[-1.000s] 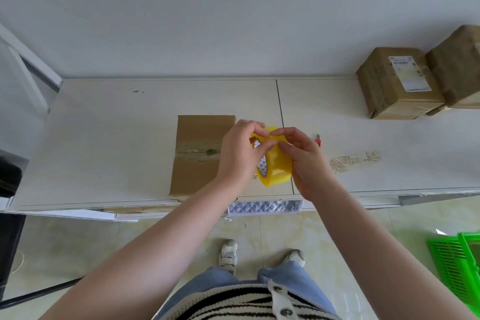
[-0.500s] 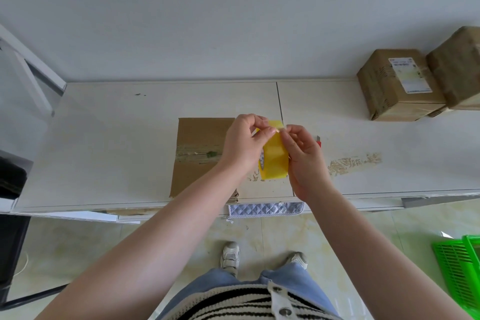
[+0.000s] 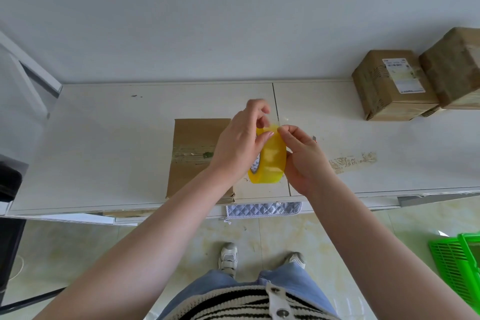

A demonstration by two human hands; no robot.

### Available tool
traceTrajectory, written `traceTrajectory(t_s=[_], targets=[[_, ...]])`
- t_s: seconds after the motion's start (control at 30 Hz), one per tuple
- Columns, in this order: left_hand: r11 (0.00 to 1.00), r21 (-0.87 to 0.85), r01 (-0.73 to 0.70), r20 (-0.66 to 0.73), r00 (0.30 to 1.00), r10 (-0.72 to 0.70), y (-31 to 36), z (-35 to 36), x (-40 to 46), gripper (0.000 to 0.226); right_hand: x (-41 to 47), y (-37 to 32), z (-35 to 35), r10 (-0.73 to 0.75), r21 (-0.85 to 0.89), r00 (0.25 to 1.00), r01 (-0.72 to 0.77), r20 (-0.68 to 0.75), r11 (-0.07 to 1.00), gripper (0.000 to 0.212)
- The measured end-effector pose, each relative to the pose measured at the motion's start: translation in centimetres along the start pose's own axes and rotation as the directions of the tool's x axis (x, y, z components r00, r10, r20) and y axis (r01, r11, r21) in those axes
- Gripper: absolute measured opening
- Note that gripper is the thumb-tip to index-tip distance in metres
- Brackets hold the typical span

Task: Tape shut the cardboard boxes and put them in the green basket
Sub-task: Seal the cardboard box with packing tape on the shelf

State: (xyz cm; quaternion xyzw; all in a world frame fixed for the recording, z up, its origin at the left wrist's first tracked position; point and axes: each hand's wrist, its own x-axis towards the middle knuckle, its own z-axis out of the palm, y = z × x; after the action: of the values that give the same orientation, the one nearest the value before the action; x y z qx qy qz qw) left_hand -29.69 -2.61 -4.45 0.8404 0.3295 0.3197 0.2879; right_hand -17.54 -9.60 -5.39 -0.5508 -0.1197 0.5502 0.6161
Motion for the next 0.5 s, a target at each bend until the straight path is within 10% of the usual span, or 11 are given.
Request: traceTrajectory(t_s=[0.27,0.5], targets=[[0.998,-0.043,0.052,0.005,0.999,-0.052,-0.1,-0.1,-0.1,0.015,-0.1,-0.1,-0.3,-0.083,-0.144,0.997,0.081,-0.006,0.986,0.015],[0.860,-0.299,0.414,-0.091,0.884,-0.458,1.2,0.8,-0.4,0.009,-0.3,-0.4,0.6,-0.273,-0.466,0.957,0.198,-0.098,0.862,0.011]])
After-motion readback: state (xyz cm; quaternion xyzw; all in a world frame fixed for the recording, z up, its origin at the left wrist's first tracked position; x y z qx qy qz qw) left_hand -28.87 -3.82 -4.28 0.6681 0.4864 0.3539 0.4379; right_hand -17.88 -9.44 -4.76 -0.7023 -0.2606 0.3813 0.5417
